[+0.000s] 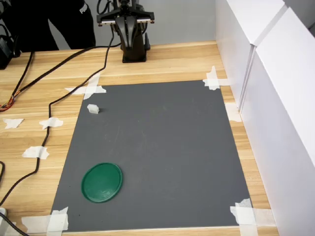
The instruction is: Grasp a white terminal and put it on the green lid.
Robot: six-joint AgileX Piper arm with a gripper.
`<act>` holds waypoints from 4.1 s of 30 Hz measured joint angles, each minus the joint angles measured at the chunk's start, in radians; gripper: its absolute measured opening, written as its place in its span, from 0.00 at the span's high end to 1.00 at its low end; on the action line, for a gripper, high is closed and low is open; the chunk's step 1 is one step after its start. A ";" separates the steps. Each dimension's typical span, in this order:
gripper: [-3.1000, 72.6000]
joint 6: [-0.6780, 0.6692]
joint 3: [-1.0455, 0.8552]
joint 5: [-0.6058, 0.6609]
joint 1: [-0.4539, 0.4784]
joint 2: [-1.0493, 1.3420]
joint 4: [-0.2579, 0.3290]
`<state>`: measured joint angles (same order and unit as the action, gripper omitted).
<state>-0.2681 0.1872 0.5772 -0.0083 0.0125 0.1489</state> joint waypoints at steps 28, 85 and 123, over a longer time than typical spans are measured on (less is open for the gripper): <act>0.98 0.000 0.100 -0.006 0.000 -0.286 0.000; 0.15 -0.243 0.878 0.593 0.409 -1.248 -0.118; 0.15 -0.238 0.745 0.257 0.409 -1.512 -0.059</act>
<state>-0.5064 0.9319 0.8347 0.4006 -1.4996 0.0901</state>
